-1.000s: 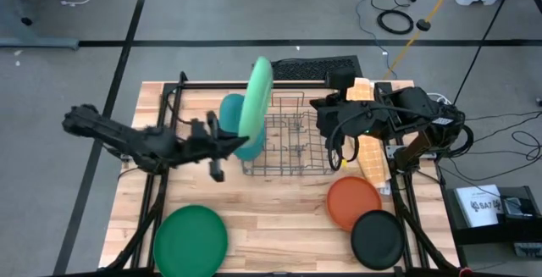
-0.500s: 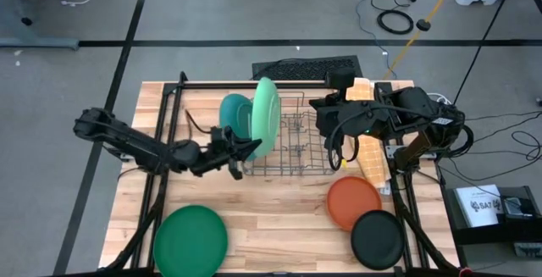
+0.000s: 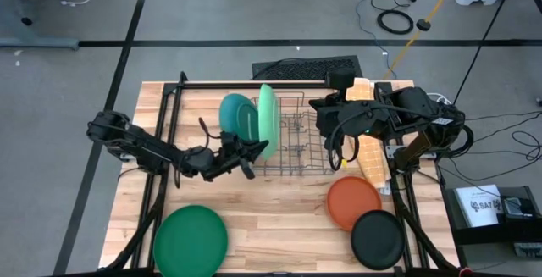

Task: Sort dishes
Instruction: Put the light green plate into the dishwasher rack

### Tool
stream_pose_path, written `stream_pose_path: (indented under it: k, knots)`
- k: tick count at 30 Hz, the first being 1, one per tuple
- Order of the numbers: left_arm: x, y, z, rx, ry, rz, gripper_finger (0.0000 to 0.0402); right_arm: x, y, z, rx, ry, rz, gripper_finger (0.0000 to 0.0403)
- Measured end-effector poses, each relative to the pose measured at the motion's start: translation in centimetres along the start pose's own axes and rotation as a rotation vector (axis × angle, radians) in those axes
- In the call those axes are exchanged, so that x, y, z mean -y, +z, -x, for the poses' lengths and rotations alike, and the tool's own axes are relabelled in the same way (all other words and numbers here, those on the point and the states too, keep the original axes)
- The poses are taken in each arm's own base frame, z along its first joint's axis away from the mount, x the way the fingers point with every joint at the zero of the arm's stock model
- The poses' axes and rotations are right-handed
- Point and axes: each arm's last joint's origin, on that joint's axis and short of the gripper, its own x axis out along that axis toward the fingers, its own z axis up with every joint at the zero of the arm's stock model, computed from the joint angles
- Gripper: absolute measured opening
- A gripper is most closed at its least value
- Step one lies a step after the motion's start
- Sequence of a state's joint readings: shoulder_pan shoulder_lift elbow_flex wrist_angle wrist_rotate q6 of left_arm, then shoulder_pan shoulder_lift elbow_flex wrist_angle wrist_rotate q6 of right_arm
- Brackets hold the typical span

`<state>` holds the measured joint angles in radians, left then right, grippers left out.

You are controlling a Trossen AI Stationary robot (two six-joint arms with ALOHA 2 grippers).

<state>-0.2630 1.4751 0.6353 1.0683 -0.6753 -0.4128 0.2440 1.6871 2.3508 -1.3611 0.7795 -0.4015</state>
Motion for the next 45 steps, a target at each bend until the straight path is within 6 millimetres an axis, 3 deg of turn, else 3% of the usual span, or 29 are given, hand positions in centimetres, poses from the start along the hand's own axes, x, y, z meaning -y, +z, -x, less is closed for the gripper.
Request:
stream_pose_path:
  k: [16,31,45]
  knots:
    - [0.07,-0.03,0.16,0.043,0.064,-0.019,0.001,-0.09,0.0,0.01,0.008,0.026,-0.015,0.0004]
    - [-0.3,-0.82,0.19,-0.022,0.097,-0.042,0.0011,-0.09,0.0,0.0,0.008,0.027,-0.012,0.0004]
    - [-0.46,-0.96,0.21,-0.023,0.129,-0.015,0.0077,-0.28,0.08,0.01,0.035,0.094,-0.025,0.0004]
